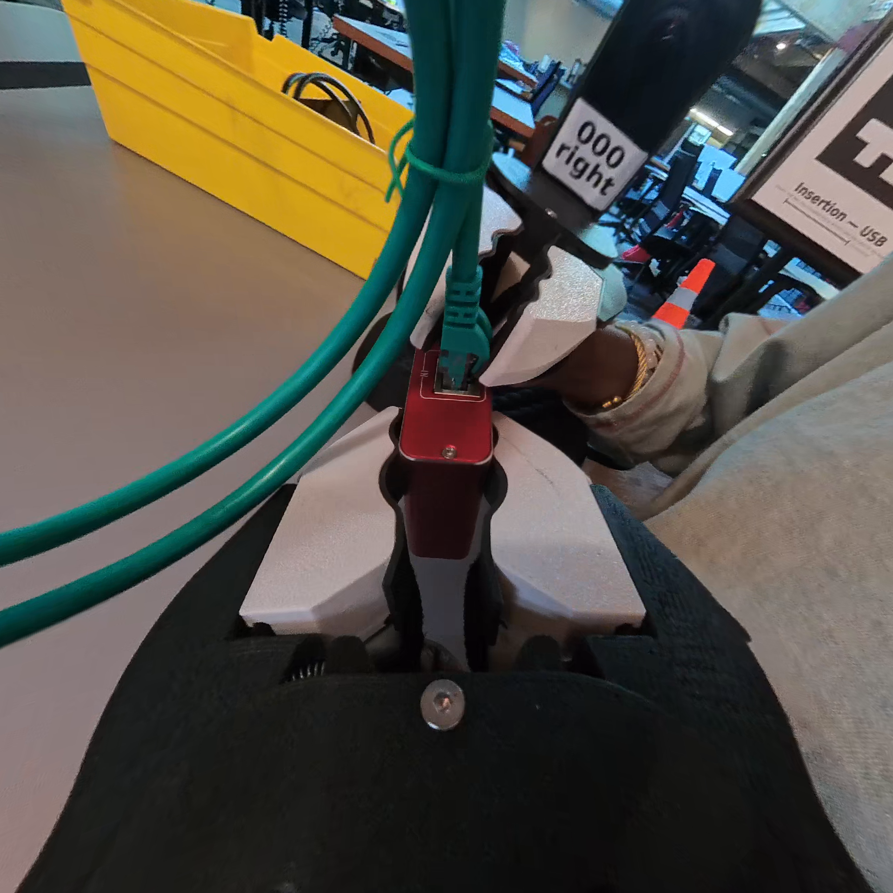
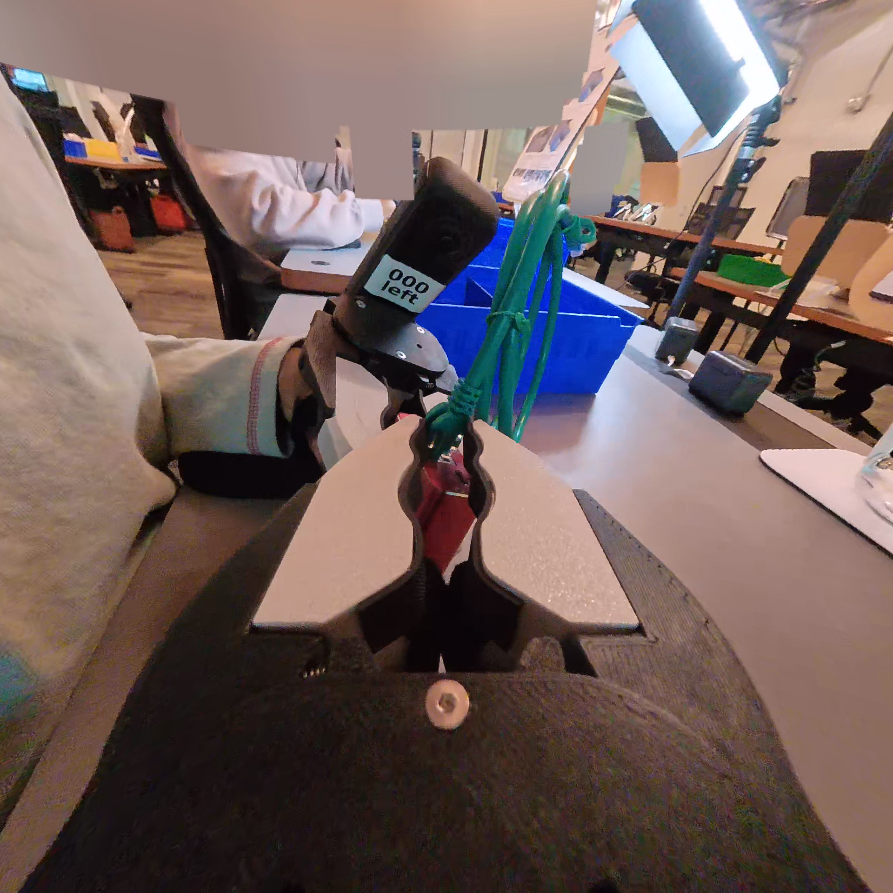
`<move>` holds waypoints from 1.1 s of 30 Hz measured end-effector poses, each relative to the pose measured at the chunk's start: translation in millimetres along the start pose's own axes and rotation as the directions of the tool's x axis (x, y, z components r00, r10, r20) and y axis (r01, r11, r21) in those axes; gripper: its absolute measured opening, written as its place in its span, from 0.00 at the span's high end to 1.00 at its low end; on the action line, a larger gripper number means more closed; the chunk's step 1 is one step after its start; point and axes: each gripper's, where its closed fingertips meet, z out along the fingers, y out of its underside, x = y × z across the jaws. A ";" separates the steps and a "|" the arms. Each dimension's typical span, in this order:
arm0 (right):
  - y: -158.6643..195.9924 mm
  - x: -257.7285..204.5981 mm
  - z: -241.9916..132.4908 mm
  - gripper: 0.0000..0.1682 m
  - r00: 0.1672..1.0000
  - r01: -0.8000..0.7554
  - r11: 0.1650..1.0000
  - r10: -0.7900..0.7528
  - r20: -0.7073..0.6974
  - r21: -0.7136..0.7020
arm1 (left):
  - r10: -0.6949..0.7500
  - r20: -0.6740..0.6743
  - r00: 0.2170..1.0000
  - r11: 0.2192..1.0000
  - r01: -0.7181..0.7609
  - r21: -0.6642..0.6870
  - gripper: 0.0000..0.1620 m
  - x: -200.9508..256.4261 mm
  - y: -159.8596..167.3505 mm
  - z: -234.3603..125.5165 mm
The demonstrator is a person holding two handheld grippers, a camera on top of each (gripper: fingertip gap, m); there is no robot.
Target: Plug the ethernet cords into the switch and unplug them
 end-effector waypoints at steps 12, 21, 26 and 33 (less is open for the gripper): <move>-4.0 -11.7 0.2 0.91 0.995 0.102 0.991 -0.100 0.028 -0.091 | 0.063 -0.062 0.996 0.998 -0.063 0.000 0.82 13.6 0.6 -0.3; -40.2 1.3 0.6 0.92 0.958 -0.285 0.881 0.276 0.079 0.377 | 0.128 -0.062 0.990 0.985 -0.119 0.125 0.82 24.7 -13.0 -0.2; -42.6 16.4 -21.1 0.92 0.964 -0.236 0.892 0.265 -0.024 0.386 | 0.051 0.030 0.998 0.982 -0.056 0.181 0.82 5.8 -22.4 -10.5; -75.8 63.2 -99.6 0.92 0.912 0.038 0.984 0.038 -0.409 0.175 | -0.015 0.068 0.998 0.966 -0.003 0.258 0.82 -5.8 -31.8 -22.7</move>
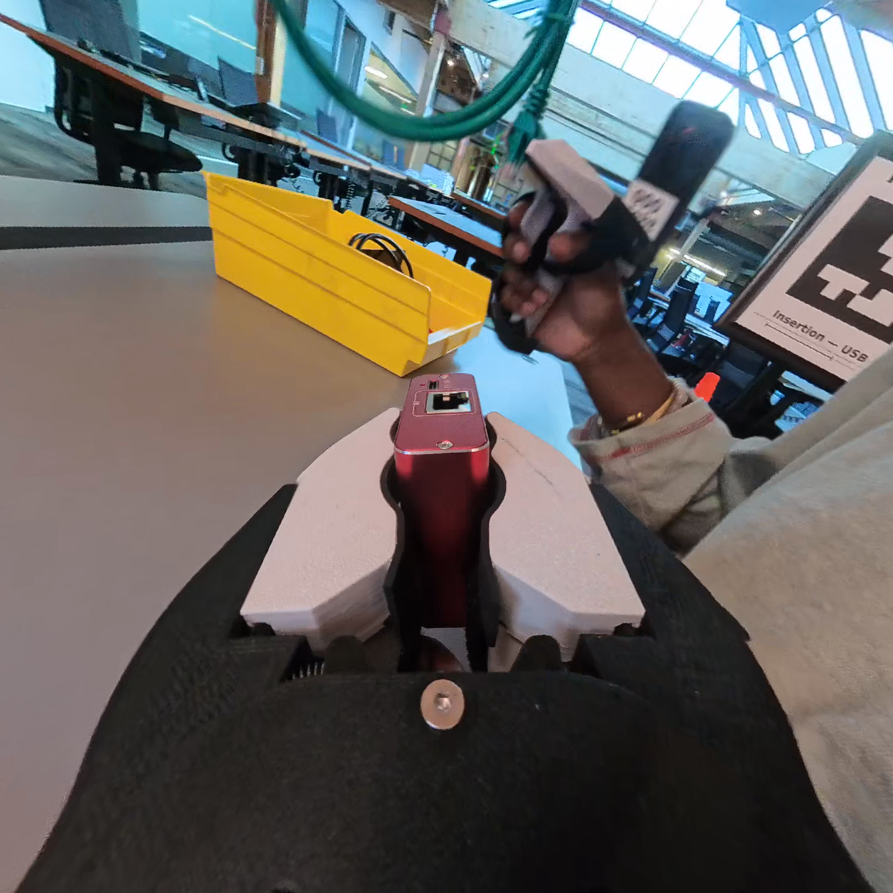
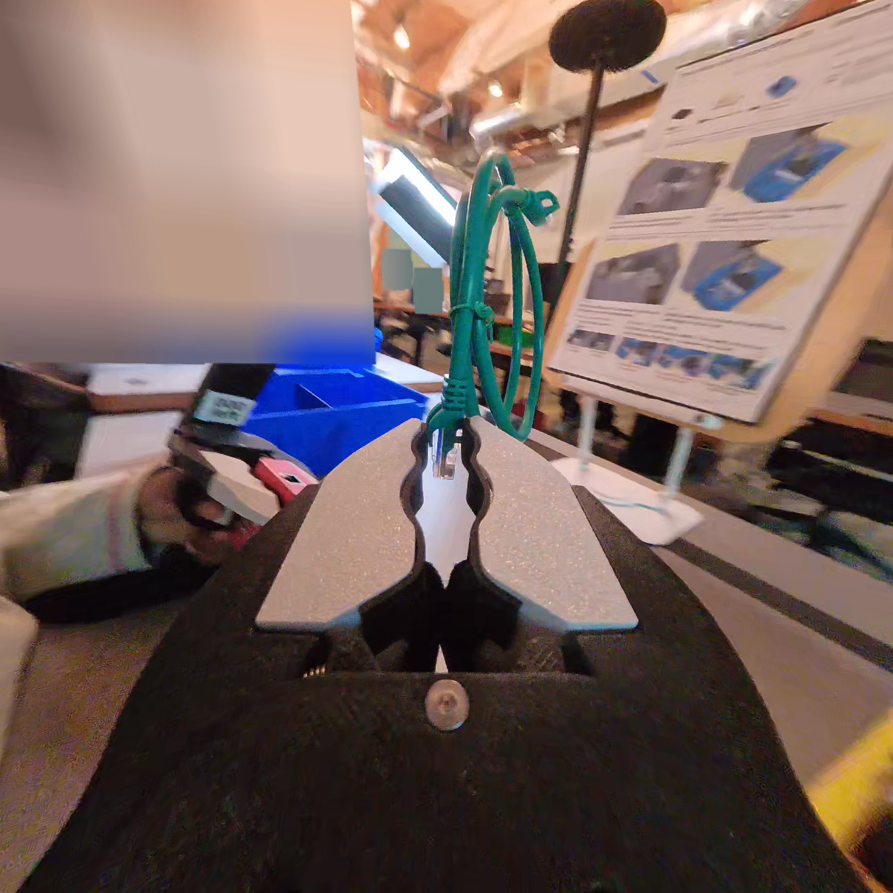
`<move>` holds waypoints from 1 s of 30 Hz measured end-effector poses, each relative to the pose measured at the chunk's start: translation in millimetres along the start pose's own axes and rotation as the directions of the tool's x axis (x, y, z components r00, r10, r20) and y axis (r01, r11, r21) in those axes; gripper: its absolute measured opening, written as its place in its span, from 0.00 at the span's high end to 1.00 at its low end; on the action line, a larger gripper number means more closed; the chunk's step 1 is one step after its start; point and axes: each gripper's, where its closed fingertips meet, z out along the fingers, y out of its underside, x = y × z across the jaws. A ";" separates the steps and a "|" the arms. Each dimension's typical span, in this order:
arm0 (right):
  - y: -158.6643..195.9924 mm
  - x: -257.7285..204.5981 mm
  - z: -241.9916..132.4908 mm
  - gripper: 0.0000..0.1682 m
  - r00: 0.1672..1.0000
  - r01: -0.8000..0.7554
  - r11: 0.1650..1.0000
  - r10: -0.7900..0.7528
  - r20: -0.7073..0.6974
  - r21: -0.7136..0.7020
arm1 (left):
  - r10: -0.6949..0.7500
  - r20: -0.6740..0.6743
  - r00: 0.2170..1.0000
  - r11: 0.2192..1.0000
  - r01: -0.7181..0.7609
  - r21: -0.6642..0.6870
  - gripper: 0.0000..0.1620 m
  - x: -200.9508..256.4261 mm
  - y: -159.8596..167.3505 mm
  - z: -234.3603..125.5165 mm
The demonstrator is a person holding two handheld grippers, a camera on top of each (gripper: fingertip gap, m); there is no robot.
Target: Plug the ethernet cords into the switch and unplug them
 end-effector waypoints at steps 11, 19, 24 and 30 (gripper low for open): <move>-26.7 98.3 -158.4 0.92 0.963 0.090 0.765 -0.229 -0.138 -0.638 | -0.008 0.000 1.000 1.000 0.008 0.005 0.82 1.0 -1.2 -0.5; 33.3 121.8 -192.4 0.92 0.993 -0.109 0.588 0.093 -0.067 -0.801 | -0.019 -0.003 1.000 1.000 0.019 0.005 0.82 -0.2 -0.7 -0.9; 64.7 162.5 -201.0 0.91 0.960 -0.274 0.461 0.179 -0.214 -0.844 | -0.018 -0.009 1.000 1.000 0.018 0.001 0.82 0.3 0.2 -0.4; 60.7 226.1 -195.9 0.65 0.911 -0.234 0.527 -0.175 -0.374 -0.817 | -0.046 -0.006 0.999 0.999 0.046 0.024 0.82 -2.9 -2.5 -2.3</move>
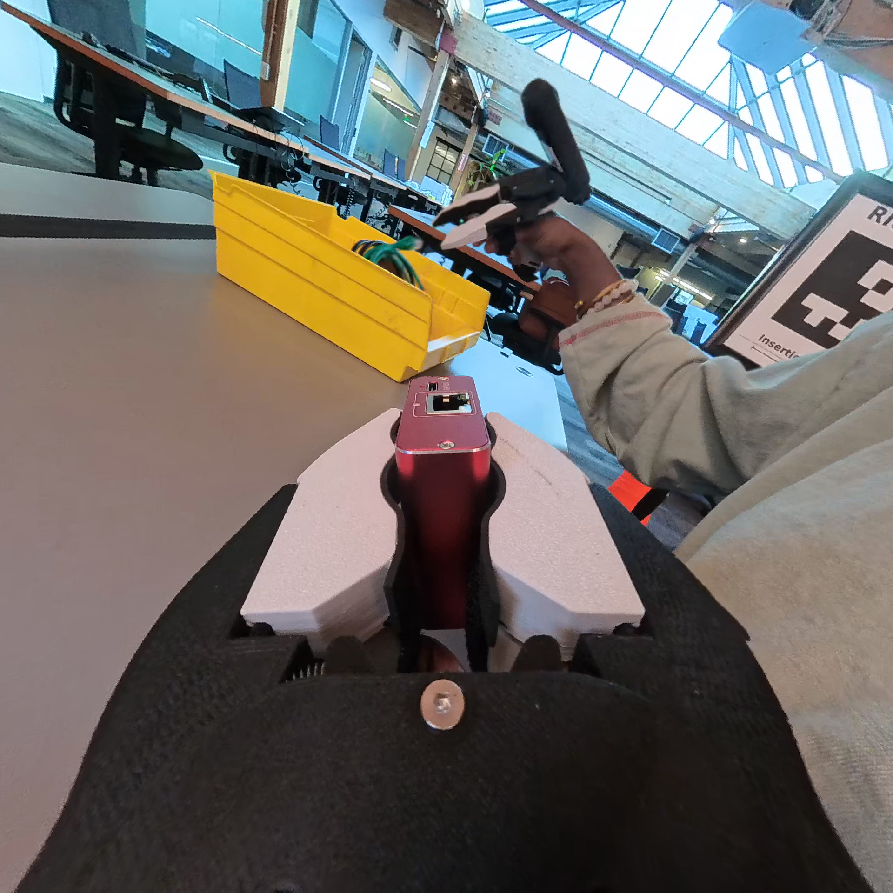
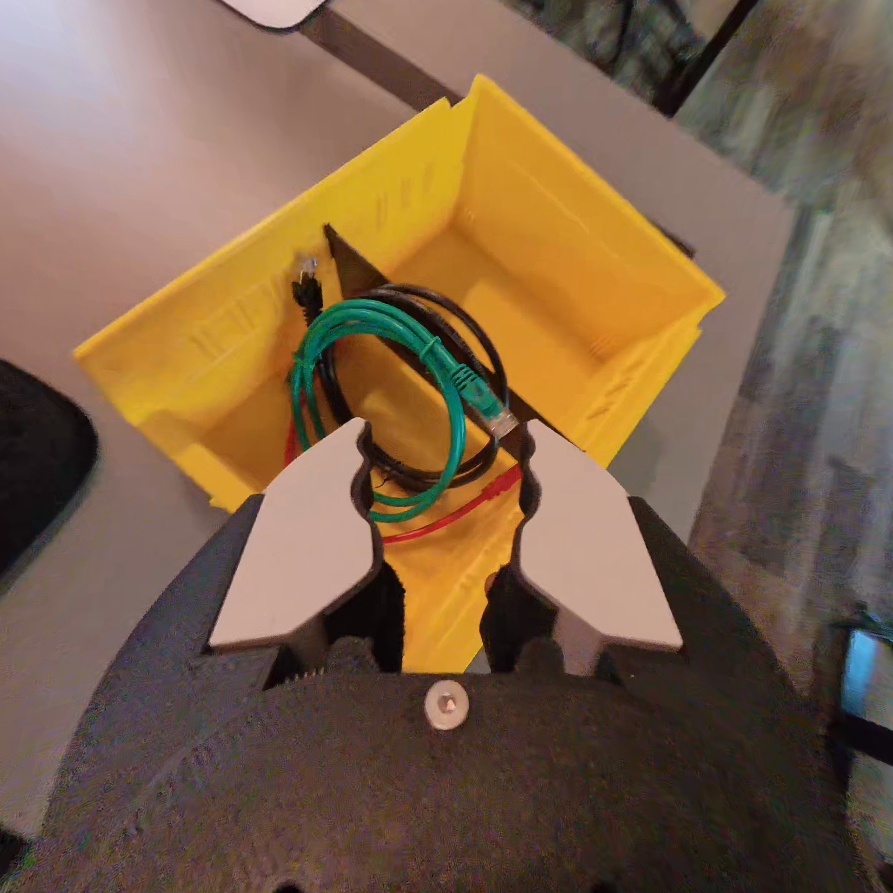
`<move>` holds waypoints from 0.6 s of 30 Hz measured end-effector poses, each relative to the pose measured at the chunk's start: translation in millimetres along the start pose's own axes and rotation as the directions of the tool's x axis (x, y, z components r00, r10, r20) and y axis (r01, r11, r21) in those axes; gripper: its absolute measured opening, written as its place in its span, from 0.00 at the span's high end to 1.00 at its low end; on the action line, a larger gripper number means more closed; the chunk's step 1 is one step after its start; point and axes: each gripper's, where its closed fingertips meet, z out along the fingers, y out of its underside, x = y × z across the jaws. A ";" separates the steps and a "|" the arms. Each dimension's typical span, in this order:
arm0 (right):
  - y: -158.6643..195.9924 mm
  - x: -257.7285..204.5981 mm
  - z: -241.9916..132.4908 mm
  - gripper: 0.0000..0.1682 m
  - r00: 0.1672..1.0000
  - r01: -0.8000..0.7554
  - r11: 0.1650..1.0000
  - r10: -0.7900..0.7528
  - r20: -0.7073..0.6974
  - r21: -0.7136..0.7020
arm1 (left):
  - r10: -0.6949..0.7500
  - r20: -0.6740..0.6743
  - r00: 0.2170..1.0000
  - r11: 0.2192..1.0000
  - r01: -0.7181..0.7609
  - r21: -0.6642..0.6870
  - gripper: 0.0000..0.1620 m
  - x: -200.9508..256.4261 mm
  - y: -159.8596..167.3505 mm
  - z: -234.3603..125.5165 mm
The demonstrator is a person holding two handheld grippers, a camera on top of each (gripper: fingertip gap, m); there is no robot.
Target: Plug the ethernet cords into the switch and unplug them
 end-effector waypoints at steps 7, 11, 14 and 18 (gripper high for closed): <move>-78.2 -96.7 6.2 0.25 0.909 0.416 0.868 -0.394 -0.136 0.271 | -0.072 0.001 0.997 0.996 0.072 0.055 0.82 -5.9 -6.8 -4.2; -132.0 -228.3 -4.3 0.36 0.801 0.529 0.632 -0.593 -0.087 0.566 | -0.131 -0.047 0.990 0.986 0.135 0.097 0.82 -4.4 -12.7 -7.7; -135.9 -329.9 -8.9 0.40 0.619 0.534 0.453 -0.785 0.035 0.713 | -0.184 -0.102 0.978 0.974 0.195 0.113 0.82 -1.0 -15.8 -9.4; -117.3 -401.7 18.6 0.36 0.423 0.595 0.368 -0.899 0.111 0.714 | -0.215 -0.155 0.964 0.963 0.236 0.128 0.82 3.3 -19.2 -11.3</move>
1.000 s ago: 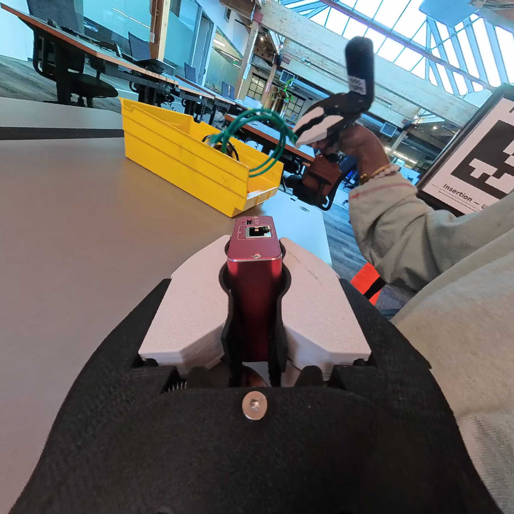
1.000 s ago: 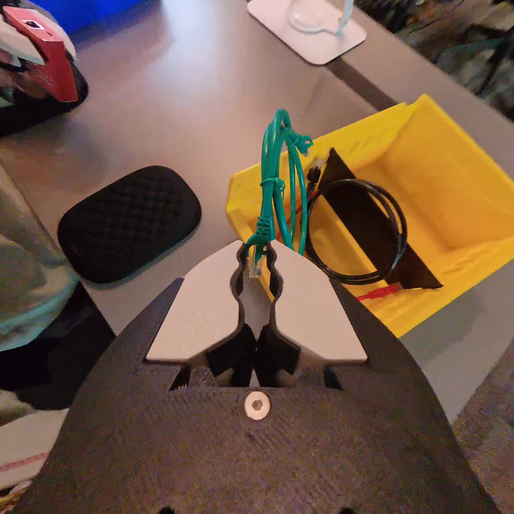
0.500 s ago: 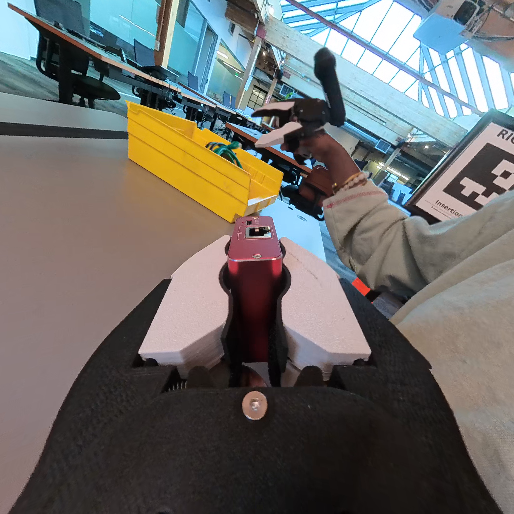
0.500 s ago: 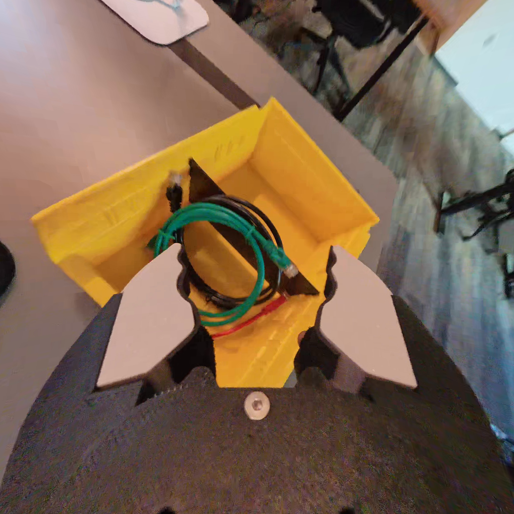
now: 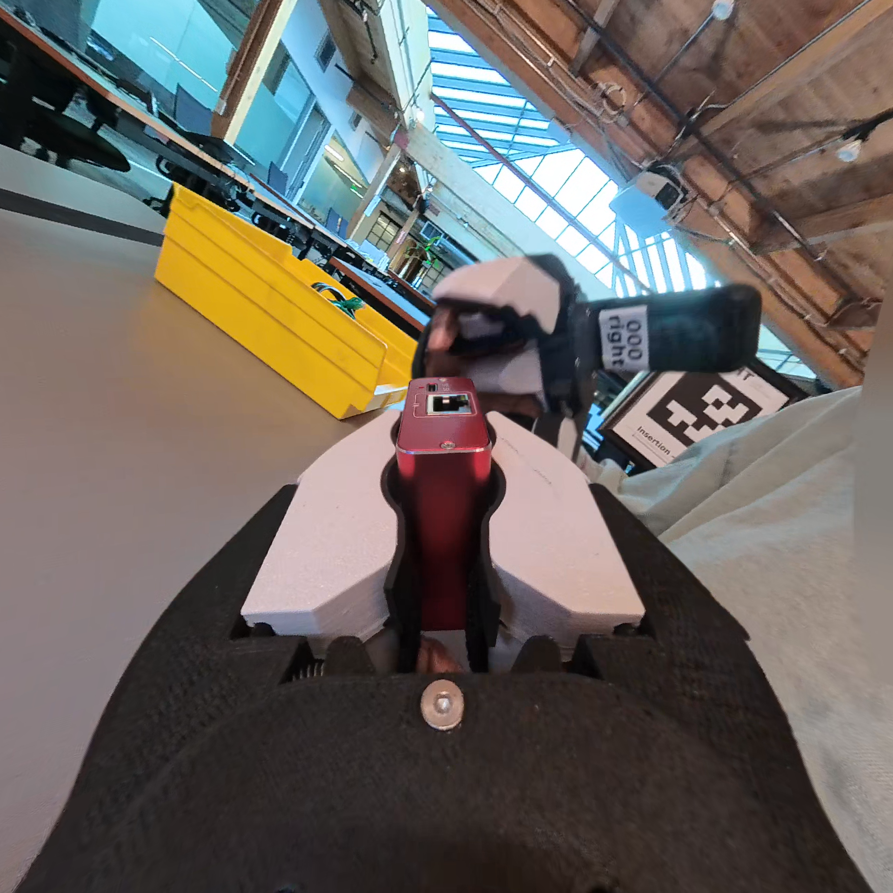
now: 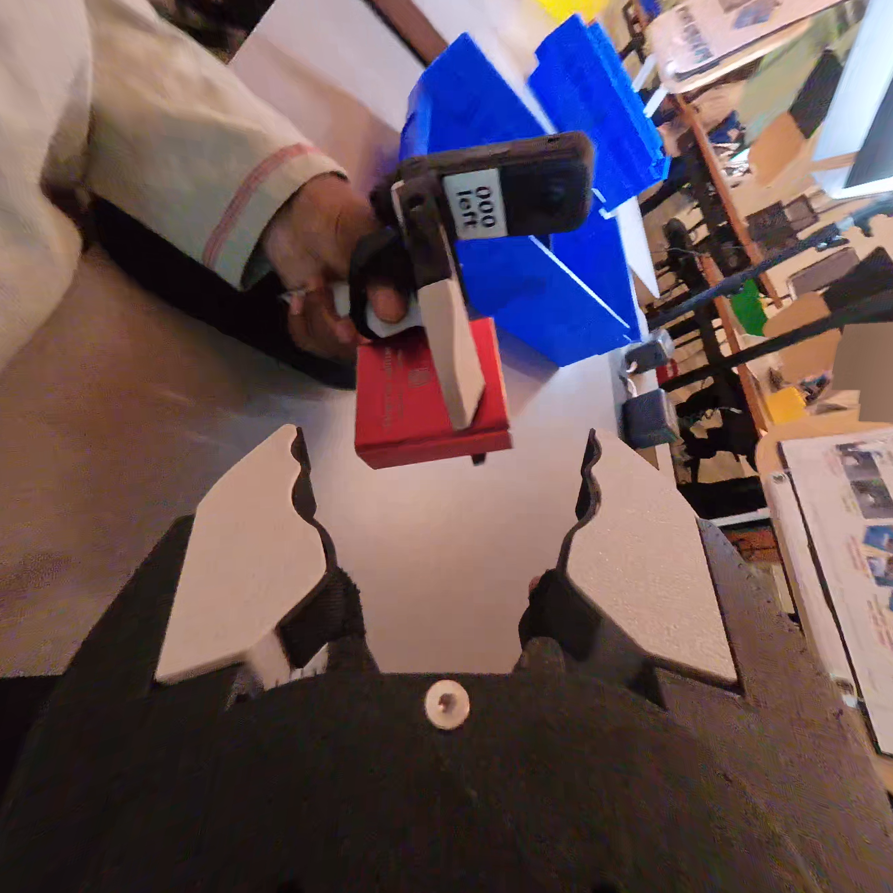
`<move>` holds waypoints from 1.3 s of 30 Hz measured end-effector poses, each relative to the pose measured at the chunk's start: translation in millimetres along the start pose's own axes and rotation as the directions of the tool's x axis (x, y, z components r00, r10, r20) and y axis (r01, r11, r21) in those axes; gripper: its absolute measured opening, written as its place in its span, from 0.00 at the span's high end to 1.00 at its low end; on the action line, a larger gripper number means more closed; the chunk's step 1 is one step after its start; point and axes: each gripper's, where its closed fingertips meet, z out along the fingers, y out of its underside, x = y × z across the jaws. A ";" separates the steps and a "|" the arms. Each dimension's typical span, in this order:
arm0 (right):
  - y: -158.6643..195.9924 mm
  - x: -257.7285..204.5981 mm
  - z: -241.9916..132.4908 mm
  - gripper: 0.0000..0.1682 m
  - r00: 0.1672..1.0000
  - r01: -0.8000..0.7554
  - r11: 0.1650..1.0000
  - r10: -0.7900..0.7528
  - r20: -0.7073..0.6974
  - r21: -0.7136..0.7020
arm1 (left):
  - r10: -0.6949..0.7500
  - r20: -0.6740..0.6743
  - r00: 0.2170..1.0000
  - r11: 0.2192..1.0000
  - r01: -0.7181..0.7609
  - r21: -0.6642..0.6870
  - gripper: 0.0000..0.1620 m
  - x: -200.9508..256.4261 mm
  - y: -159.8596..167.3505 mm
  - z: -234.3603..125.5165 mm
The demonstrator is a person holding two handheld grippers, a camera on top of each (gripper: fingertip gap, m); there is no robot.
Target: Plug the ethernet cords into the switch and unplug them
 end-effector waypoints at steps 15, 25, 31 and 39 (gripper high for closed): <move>56.2 44.3 -38.2 0.55 0.964 0.038 0.958 -0.110 -0.240 -0.286 | 0.247 0.109 0.963 0.969 -0.247 -0.016 0.49 1.0 -0.6 8.2; 301.7 158.2 -235.5 0.55 0.628 -0.775 0.393 0.392 -0.672 -0.495 | 0.346 0.141 0.928 0.932 -0.323 -0.162 0.54 -6.0 19.4 13.6; 372.9 131.7 -232.6 0.55 0.367 -0.893 0.005 0.588 -0.721 -0.450 | 0.314 0.147 0.938 0.945 -0.294 -0.143 0.55 -8.9 16.5 12.2; 401.0 105.9 -224.5 0.55 0.225 -0.835 -0.263 0.638 -0.736 -0.484 | 0.299 0.118 0.947 0.950 -0.284 -0.128 0.59 -5.3 16.3 12.7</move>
